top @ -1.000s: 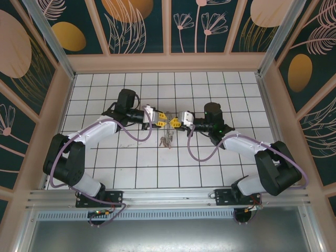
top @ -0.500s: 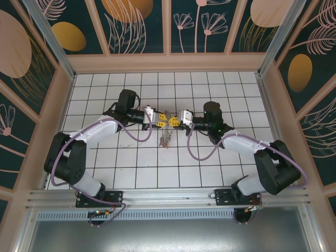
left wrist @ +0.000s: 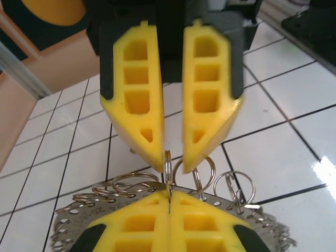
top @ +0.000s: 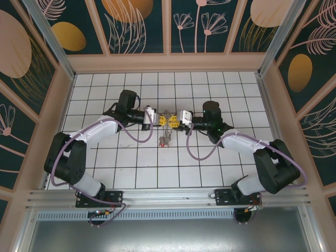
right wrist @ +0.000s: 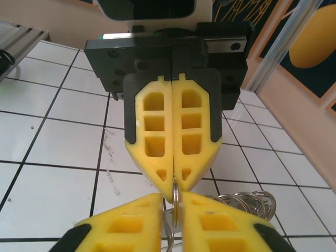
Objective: Put the keys on the keyring
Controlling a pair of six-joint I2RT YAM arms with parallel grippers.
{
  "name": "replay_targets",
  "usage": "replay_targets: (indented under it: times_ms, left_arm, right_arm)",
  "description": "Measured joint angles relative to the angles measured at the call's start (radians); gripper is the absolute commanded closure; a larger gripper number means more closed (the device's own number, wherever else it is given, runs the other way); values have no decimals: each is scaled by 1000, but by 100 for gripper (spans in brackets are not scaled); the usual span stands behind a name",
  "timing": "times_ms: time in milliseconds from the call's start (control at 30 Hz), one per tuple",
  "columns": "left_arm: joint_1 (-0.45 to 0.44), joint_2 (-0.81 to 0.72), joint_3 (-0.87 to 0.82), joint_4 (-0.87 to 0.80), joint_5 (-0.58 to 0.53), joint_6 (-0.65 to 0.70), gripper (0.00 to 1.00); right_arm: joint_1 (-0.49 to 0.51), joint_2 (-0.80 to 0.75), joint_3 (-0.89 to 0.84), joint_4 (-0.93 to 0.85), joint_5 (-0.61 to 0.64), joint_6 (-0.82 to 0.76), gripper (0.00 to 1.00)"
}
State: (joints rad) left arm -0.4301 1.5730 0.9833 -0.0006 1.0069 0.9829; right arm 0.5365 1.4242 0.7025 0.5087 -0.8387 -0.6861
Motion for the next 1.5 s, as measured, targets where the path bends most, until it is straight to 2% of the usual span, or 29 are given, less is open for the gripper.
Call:
replay_targets:
  times_ms: [67,267,400,500,667,833,933,1167,1367,1500]
  left_arm:
    - [0,-13,-14,-3,-57,9,100]
    - [-10,-74,-35,-23,-217,54,100]
    - [-29,-109,-56,-4,-298,73,100]
    - [-49,-124,-89,43,-362,66,100]
    - [-68,-151,-169,175,-446,18,100]
    - [-72,-155,-189,264,-481,-13,100]
    - [-72,-164,-189,292,-486,-19,100]
    - [-72,-192,-195,318,-485,-20,100]
    - [-73,-202,-203,334,-480,-20,100]
    - [-73,-203,-203,333,-465,-21,100]
  right_arm:
    - [0,0,0,-21,1,-15,73]
    - [0,-5,-1,-72,30,-41,72]
    - [0,-31,-22,-50,55,-3,70]
    - [0,-69,-96,93,101,135,67]
    - [-1,-91,-221,347,240,468,66]
    - [-31,-101,-230,404,362,728,74]
    - [-63,-121,-214,368,374,789,67]
    - [-115,-158,-125,239,296,776,60]
    - [-139,-237,-131,178,290,638,56]
    - [-143,-256,-131,107,249,485,55]
